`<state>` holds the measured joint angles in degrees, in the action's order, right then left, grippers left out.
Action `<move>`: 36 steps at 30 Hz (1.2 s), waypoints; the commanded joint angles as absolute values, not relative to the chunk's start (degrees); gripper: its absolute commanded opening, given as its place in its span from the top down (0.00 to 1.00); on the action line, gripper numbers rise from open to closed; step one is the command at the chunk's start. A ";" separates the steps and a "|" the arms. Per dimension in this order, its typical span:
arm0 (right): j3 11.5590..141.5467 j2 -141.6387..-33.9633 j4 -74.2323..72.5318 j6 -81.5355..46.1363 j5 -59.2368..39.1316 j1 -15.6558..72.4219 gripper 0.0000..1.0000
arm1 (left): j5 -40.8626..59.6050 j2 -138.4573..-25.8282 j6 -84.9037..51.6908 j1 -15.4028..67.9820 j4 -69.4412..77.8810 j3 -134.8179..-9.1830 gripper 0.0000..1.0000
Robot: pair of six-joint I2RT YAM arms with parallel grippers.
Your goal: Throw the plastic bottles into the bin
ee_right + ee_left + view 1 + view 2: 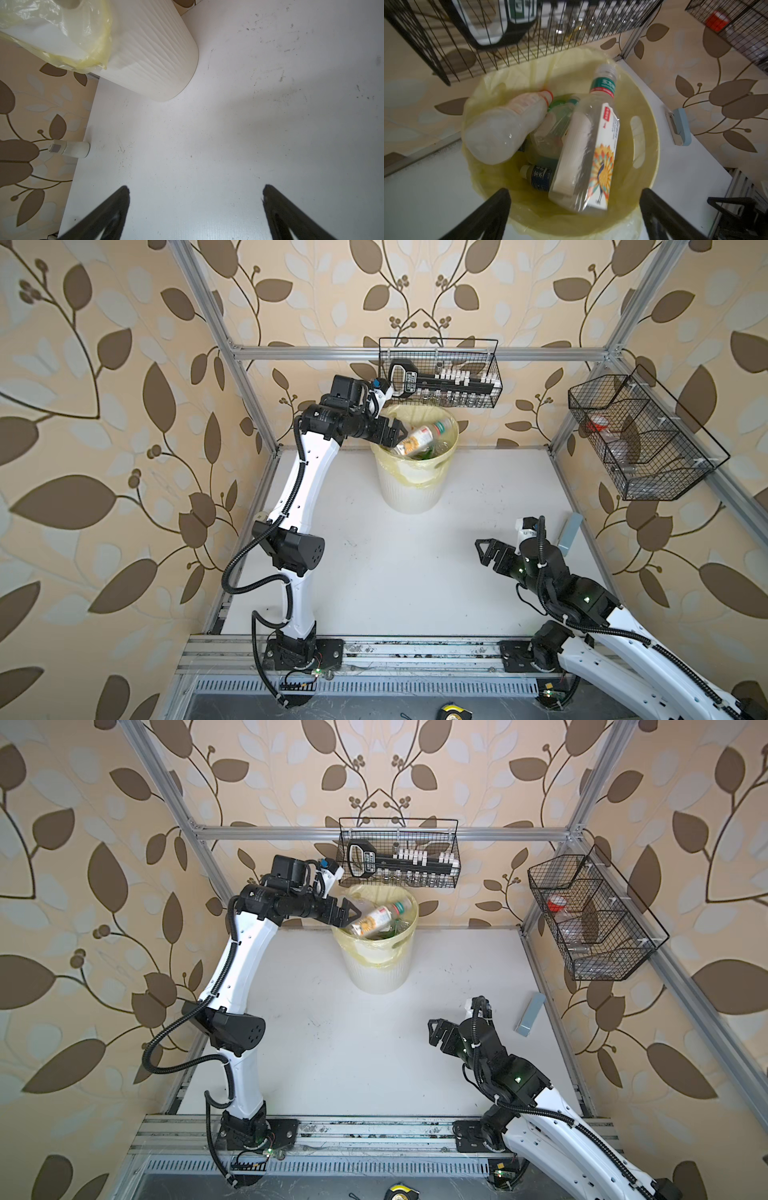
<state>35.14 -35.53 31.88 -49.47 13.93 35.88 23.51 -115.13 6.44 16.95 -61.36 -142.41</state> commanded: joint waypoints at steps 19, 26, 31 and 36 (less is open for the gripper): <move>36.18 -40.37 31.03 -49.70 18.53 35.34 0.00 | 8.09 -76.47 12.68 17.58 -51.40 -99.10 0.01; 38.54 -41.74 33.73 -48.39 26.20 35.27 0.00 | 4.84 -69.88 13.23 17.32 -45.66 -81.50 0.01; 39.19 -41.01 33.29 -44.60 30.80 35.20 0.00 | -1.55 -69.21 12.04 16.51 -41.75 -73.62 0.01; 37.92 -39.98 31.93 -41.69 37.47 35.17 0.00 | 0.14 -70.05 12.13 12.06 -37.13 -66.99 0.01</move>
